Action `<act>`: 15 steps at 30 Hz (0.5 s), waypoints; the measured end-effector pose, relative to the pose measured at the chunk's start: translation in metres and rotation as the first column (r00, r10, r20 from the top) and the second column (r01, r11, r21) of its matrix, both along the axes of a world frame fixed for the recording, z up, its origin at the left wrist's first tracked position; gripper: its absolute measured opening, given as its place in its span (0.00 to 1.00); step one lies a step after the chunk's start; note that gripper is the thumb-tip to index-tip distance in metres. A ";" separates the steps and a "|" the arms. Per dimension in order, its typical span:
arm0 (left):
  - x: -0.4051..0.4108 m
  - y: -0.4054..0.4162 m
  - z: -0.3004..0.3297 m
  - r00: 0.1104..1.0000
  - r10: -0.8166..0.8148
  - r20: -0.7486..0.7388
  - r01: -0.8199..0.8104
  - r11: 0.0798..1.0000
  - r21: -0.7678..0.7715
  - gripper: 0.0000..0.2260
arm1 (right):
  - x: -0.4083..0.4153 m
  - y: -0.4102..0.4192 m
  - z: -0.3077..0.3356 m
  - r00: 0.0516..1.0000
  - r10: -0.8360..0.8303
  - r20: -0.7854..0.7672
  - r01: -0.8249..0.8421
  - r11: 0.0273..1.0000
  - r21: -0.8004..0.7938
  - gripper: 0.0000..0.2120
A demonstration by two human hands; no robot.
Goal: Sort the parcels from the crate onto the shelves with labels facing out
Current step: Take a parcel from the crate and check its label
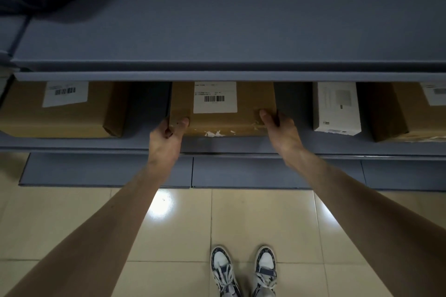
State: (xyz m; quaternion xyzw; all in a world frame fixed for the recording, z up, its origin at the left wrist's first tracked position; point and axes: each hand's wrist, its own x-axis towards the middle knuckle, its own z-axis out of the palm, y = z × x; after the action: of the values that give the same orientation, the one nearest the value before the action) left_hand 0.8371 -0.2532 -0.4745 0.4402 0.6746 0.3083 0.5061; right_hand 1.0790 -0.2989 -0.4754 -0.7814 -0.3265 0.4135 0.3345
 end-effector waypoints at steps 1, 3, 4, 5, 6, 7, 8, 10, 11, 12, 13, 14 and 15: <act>0.000 -0.001 0.000 1.000 -0.003 -0.008 0.003 1.000 -0.001 0.13 | 0.000 0.000 0.001 1.000 0.014 0.020 -0.014 1.000 -0.016 0.24; 0.001 -0.001 0.005 0.999 -0.015 -0.043 0.015 1.000 0.000 0.14 | 0.001 0.000 0.006 0.994 0.058 0.092 -0.052 0.997 -0.062 0.25; 0.000 -0.001 0.007 0.996 -0.024 -0.081 0.025 1.000 0.006 0.15 | 0.001 0.001 0.009 0.987 0.082 0.136 -0.070 0.994 -0.084 0.25; -0.001 0.001 0.009 0.992 -0.035 -0.124 0.038 0.999 0.020 0.16 | 0.001 0.001 0.012 0.978 0.108 0.179 -0.089 0.990 -0.108 0.26; -0.003 0.002 0.012 0.985 -0.045 -0.166 0.052 0.998 0.037 0.18 | 0.002 0.001 0.014 0.964 0.143 0.225 -0.115 0.984 -0.135 0.26; -0.004 0.003 0.015 0.977 -0.054 -0.207 0.067 0.996 0.054 0.21 | 0.003 -0.001 0.017 0.941 0.189 0.281 -0.148 0.976 -0.159 0.26; -0.004 0.003 0.021 0.965 -0.066 -0.255 0.088 0.993 0.073 0.24 | 0.005 -0.003 0.020 0.909 0.238 0.342 -0.187 0.966 -0.176 0.26; -0.001 -0.001 0.031 0.914 -0.099 -0.393 0.158 0.980 0.119 0.28 | 0.010 -0.010 0.026 0.839 0.318 0.442 -0.262 0.947 -0.185 0.24; 0.002 -0.004 0.036 0.872 -0.118 -0.476 0.207 0.968 0.140 0.28 | 0.014 -0.015 0.029 0.806 0.350 0.478 -0.297 0.937 -0.185 0.23; 0.005 -0.008 0.041 0.819 -0.138 -0.557 0.264 0.952 0.152 0.26 | 0.020 -0.019 0.033 0.775 0.380 0.505 -0.327 0.925 -0.194 0.22; 0.011 -0.013 0.045 0.762 -0.161 -0.627 0.327 0.932 0.158 0.25 | 0.026 -0.023 0.038 0.745 0.405 0.529 -0.346 0.914 -0.212 0.22; 0.018 -0.018 0.049 0.713 -0.181 -0.678 0.388 0.907 0.165 0.23 | 0.034 -0.028 0.041 0.721 0.422 0.550 -0.352 0.906 -0.234 0.22; 0.027 -0.023 0.052 0.677 -0.197 -0.709 0.442 0.880 0.177 0.22 | 0.044 -0.032 0.045 0.701 0.431 0.568 -0.353 0.902 -0.249 0.22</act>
State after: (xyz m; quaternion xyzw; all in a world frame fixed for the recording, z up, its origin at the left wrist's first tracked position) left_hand 0.8644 -0.2760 -0.4222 0.7127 0.6592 0.1431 0.1922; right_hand 1.1233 -0.3310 -0.4309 -0.8032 -0.5497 0.2194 0.0669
